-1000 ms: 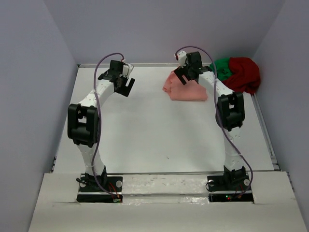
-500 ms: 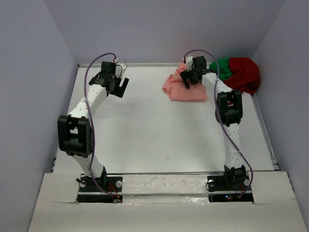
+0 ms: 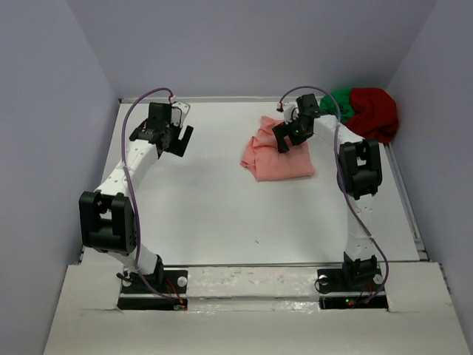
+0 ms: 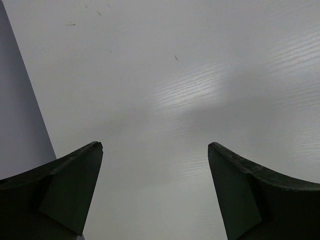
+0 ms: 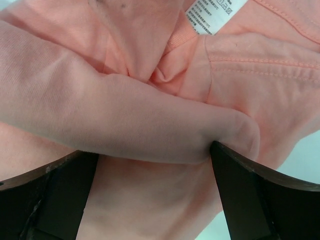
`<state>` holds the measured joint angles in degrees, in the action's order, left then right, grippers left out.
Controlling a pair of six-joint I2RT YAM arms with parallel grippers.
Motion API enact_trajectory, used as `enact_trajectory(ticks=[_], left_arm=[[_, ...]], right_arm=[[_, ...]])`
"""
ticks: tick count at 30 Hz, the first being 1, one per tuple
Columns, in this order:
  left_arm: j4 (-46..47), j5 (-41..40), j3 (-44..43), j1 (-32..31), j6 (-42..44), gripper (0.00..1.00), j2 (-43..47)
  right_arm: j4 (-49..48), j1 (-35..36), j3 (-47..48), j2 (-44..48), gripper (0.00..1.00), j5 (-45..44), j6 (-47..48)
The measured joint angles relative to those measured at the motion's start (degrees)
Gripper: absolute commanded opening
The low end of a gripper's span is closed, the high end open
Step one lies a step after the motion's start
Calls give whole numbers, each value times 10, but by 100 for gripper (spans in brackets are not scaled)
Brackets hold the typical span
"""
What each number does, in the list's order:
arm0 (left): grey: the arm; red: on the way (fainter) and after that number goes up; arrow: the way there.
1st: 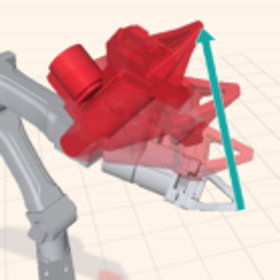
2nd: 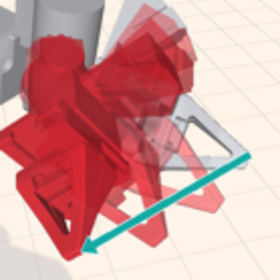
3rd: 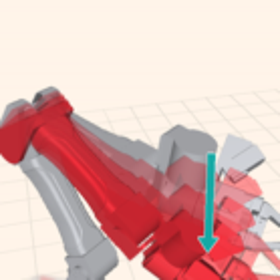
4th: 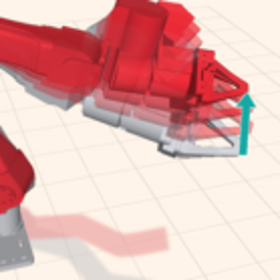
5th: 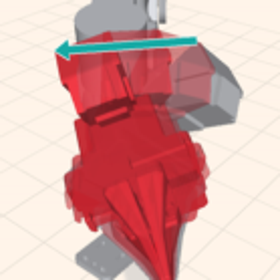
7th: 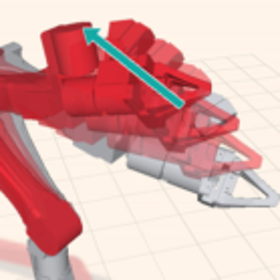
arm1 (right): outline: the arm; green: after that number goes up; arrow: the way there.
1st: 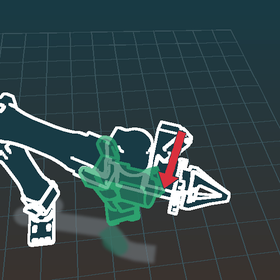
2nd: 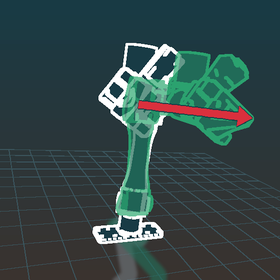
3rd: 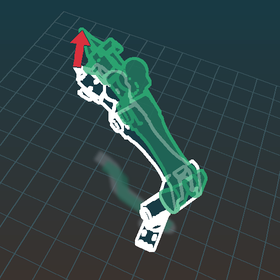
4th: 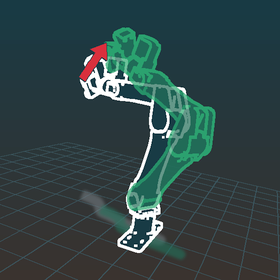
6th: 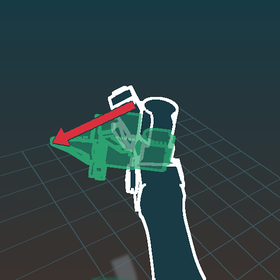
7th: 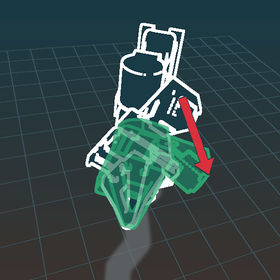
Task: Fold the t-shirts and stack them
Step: Smooth out wrinkles on the folded tshirt
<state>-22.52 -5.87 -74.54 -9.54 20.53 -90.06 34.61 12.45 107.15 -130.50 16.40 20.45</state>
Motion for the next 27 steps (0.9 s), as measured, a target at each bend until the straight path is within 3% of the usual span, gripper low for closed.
enact_trajectory(ticks=[6, 16, 27], left_arm=[[1, 11, 10, 3, 0, 99, 24], [1, 32, 10, 3, 0, 99, 26], [-8, 109, 11, 3, -1, 99, 53]], right_arm=[[60, 12, -50, 52, 100, 51, 23], [136, 23, -20, 68, 100, 128, 43], [116, 11, -32, 208, 100, -75, 31]])
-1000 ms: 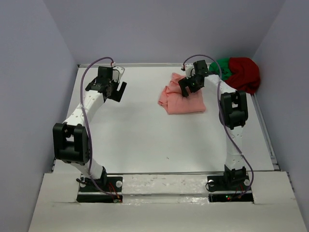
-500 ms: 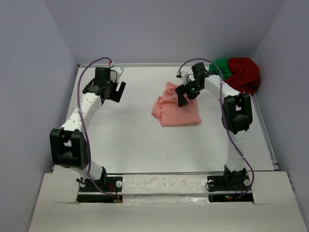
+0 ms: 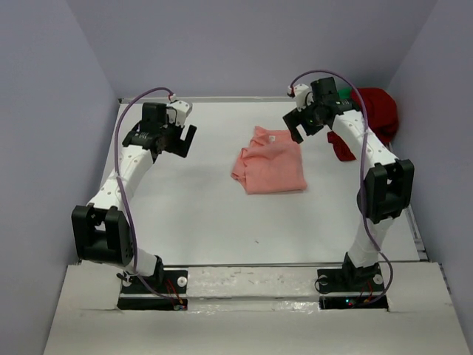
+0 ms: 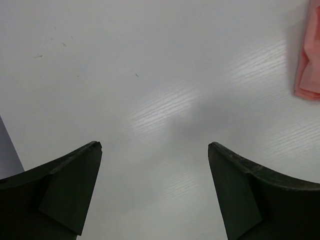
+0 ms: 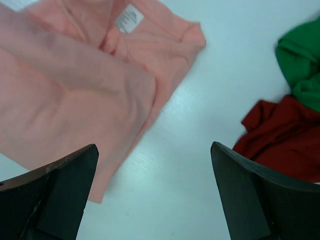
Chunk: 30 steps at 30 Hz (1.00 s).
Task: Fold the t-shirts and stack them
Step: Smooth out wrinkles on the folded tshirt, then put the neatly folded tshirt into the corner of the board with the left arm
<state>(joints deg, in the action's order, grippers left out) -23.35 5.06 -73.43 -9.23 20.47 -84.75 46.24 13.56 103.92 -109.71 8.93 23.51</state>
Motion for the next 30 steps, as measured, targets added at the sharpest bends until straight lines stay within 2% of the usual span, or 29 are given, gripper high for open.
enact_trajectory(ticks=[3, 7, 10, 22, 30], left_arm=[[8, 32, 17, 0, 0, 99, 18], [13, 81, 46, 0, 0, 99, 31], [12, 108, 57, 0, -1, 99, 31], [16, 199, 55, -12, -23, 99, -61], [6, 286, -12, -56, -42, 99, -162]], right_arm=[[-17, -10, -93, 57, 100, -10, 2], [3, -17, -222, 115, 100, 38, 17], [26, -14, -258, 130, 100, 66, 29], [41, -6, -276, 132, 100, 69, 52], [35, -6, -249, 103, 100, 46, 36]])
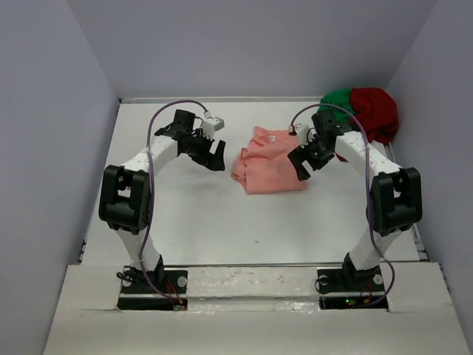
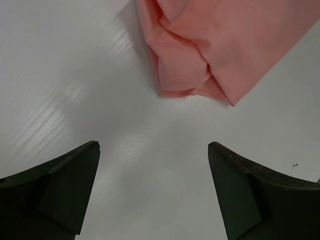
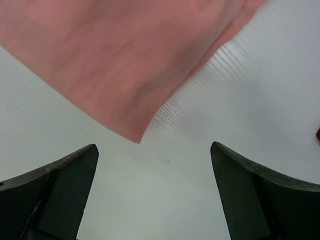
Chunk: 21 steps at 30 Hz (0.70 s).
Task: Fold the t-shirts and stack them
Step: Put the neatly folded tshirt into the corner of the board with the left arm
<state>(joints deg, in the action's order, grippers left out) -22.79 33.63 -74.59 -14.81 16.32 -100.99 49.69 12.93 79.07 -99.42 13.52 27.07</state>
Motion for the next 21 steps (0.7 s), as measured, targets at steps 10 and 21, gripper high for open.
enact_trajectory(ticks=[10, 21], left_arm=[[-13, 73, -47, -22, -10, 99, -83], [-38, 132, -128, -24, -16, 93, -174]], right_arm=[[-56, 0, 19, -84, 100, -87, -43], [-77, 0, 99, -159, 100, -134, -63]])
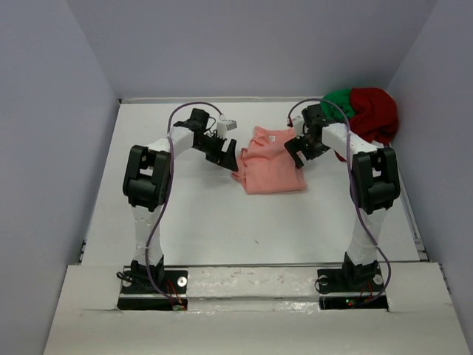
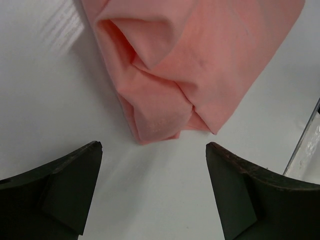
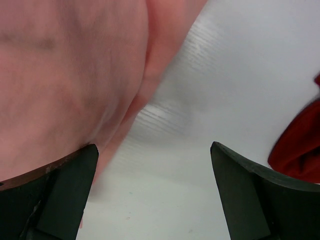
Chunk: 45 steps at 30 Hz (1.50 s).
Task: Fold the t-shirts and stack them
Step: Put the neatly folded tshirt into the corner of the board with the left arm
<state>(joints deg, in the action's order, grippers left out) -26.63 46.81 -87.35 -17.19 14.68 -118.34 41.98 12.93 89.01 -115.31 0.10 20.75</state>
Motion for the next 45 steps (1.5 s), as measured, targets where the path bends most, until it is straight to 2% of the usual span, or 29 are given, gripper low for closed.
enact_trajectory(ticks=[4, 10, 23, 41, 43, 45], left_arm=[[-23, 17, -79, 0, 2, 93, -69], [-51, 33, -138, 0, 2, 92, -111], [-54, 79, -182, -4, -13, 90, -157], [-41, 137, -276, -71, -48, 88, -231], [-40, 142, -280, -73, -50, 87, -234], [-41, 143, -282, -73, -51, 82, -236]], right_arm=[[-1, -5, 29, 0, 100, -2, 0], [1, -9, 54, -6, 100, -9, 5], [17, -9, 68, -50, 100, 27, 4], [29, -9, 92, -50, 100, 46, 5], [30, -9, 93, -50, 100, 47, 5], [31, -9, 93, -50, 100, 49, 5]])
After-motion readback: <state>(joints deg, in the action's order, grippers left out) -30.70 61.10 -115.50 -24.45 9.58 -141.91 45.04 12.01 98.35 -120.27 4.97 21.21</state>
